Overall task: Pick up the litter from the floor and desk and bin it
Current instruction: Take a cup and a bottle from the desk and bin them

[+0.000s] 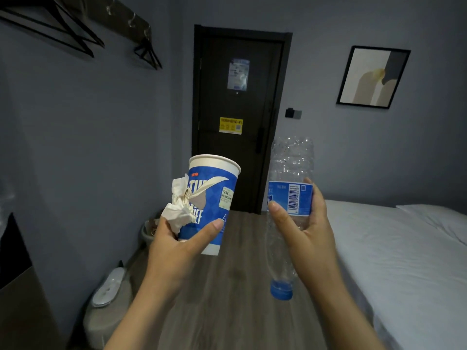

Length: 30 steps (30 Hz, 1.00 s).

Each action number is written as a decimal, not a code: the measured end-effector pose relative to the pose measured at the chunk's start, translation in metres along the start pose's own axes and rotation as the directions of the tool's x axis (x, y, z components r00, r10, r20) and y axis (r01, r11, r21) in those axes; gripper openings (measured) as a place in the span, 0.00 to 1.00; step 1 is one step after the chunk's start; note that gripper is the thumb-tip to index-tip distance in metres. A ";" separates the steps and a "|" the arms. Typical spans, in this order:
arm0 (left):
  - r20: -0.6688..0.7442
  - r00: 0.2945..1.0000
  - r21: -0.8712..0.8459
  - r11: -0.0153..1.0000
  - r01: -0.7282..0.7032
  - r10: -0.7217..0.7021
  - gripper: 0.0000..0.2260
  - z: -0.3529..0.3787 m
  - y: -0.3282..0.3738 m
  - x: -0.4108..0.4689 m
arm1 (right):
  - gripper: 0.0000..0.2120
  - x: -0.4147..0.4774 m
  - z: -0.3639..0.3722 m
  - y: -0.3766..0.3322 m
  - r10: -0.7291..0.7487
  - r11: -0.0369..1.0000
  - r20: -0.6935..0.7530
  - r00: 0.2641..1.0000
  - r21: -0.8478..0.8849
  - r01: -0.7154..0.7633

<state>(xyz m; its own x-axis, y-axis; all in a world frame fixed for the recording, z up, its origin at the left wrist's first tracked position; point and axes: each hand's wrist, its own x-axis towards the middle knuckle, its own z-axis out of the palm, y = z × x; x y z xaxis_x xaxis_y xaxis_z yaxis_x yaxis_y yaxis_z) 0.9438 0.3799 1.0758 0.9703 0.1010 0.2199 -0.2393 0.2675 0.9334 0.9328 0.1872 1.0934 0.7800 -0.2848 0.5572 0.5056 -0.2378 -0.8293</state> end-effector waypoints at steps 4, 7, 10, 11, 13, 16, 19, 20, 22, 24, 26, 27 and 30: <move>-0.006 1.000 0.028 0.999 0.031 -0.030 0.34 0.012 -0.029 0.065 | 0.38 0.054 0.014 0.047 0.011 1.000 -0.007 1.000 -0.015 -0.011; -0.020 1.000 0.067 0.998 0.018 -0.017 0.33 0.025 -0.051 0.116 | 0.37 0.096 0.020 0.087 0.016 1.000 -0.006 1.000 0.002 -0.016; -0.047 0.999 0.110 0.994 -0.013 0.019 0.34 0.043 -0.070 0.164 | 0.36 0.144 0.026 0.126 0.008 0.999 0.003 1.000 0.031 -0.008; -0.054 0.998 0.122 0.992 -0.013 0.020 0.34 0.049 -0.076 0.180 | 0.35 0.161 0.027 0.137 0.008 0.999 0.010 1.000 0.035 -0.008; -0.066 0.998 0.143 0.990 -0.008 0.017 0.34 0.062 -0.085 0.212 | 0.36 0.197 0.031 0.158 0.019 0.998 0.030 0.999 0.056 -0.020; -0.080 0.996 0.174 0.985 -0.020 0.035 0.33 0.075 -0.097 0.260 | 0.35 0.247 0.040 0.188 0.019 0.997 0.074 0.997 0.074 -0.025; -0.116 0.992 0.199 0.979 -0.035 0.059 0.35 0.079 -0.112 0.302 | 0.33 0.287 0.056 0.219 0.035 0.994 0.108 0.994 0.102 -0.046; -0.134 0.989 0.216 0.976 -0.035 0.065 0.33 0.079 -0.117 0.314 | 0.33 0.297 0.063 0.229 0.041 0.993 0.122 0.992 0.106 -0.054; -0.176 0.979 0.258 0.965 -0.050 0.098 0.33 0.076 -0.127 0.339 | 0.34 0.316 0.079 0.248 0.048 0.992 0.153 0.987 0.104 -0.065; -0.219 0.967 0.277 0.959 -0.064 0.127 0.32 0.067 -0.137 0.368 | 0.34 0.336 0.099 0.267 0.049 0.992 0.181 0.982 0.106 -0.069; -0.246 0.959 0.283 0.957 -0.065 0.138 0.31 0.055 -0.146 0.398 | 0.34 0.357 0.121 0.286 0.042 0.992 0.200 0.979 0.111 -0.065; -0.255 0.956 0.286 0.956 -0.066 0.142 0.30 0.047 -0.151 0.414 | 0.34 0.367 0.134 0.295 0.038 0.992 0.204 0.978 0.112 -0.062; -0.292 0.944 0.318 0.946 -0.059 0.157 0.30 0.020 -0.167 0.463 | 0.33 0.396 0.177 0.322 0.032 0.994 0.232 0.972 0.099 -0.056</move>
<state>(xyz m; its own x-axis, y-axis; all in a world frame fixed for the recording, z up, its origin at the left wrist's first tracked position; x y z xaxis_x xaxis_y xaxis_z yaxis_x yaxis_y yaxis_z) 1.4337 0.3630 1.0274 0.8676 0.4167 0.2715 -0.2727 -0.0579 0.9604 1.4695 0.1618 1.0397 0.8598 -0.0691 0.5059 0.4952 -0.1288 -0.8592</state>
